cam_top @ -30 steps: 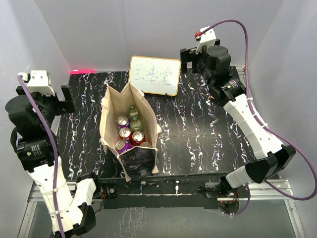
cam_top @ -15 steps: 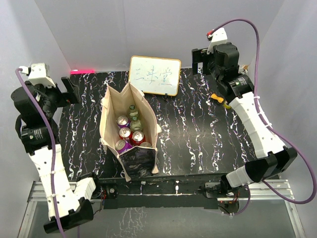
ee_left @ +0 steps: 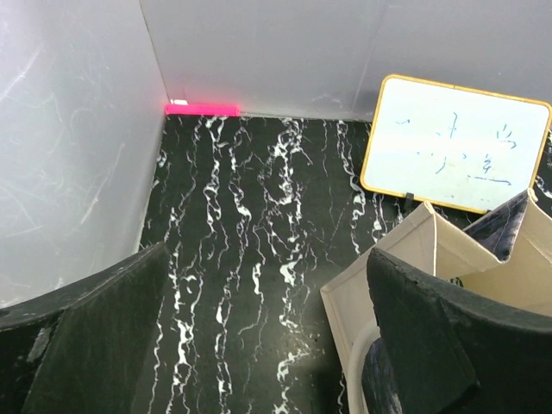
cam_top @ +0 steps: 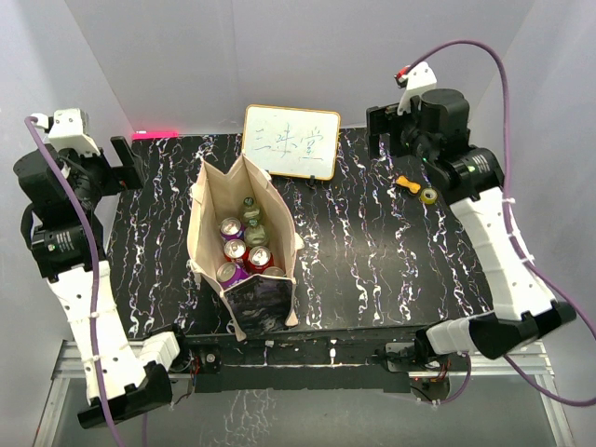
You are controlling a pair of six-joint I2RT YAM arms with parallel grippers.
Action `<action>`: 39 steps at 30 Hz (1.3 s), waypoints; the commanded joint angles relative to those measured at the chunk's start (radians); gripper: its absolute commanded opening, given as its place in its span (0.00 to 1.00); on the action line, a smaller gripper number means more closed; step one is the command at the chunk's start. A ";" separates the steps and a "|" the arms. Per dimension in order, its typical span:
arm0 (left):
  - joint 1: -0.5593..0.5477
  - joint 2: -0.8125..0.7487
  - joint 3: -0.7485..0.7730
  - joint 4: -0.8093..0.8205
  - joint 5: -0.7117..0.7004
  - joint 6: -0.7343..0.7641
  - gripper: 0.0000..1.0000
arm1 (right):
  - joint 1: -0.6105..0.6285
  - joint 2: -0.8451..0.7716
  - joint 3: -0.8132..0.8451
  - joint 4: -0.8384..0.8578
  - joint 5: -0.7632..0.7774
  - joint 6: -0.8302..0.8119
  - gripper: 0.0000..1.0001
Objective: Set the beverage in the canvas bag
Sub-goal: Reset both arms
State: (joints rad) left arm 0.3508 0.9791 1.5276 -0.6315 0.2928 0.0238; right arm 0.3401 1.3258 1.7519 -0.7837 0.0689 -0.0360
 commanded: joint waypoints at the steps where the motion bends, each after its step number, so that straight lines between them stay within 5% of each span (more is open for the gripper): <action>1: 0.005 -0.090 -0.053 0.055 0.009 0.002 0.94 | 0.000 -0.141 -0.051 0.060 -0.088 -0.068 0.99; 6: 0.004 -0.106 -0.039 -0.008 0.202 0.000 0.97 | -0.010 -0.199 -0.114 0.094 0.029 -0.068 0.99; 16: 0.005 -0.118 -0.072 0.022 -0.030 -0.066 0.97 | -0.051 -0.266 -0.141 0.077 0.036 -0.102 0.99; 39: 0.067 -0.162 -0.121 0.102 0.041 0.015 0.97 | -0.173 -0.308 -0.259 0.083 -0.068 -0.017 0.99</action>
State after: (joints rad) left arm 0.3920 0.8345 1.4258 -0.5808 0.3077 0.0452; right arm 0.1699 1.0580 1.5024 -0.7525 0.0032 -0.0509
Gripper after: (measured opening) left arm 0.970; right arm 0.987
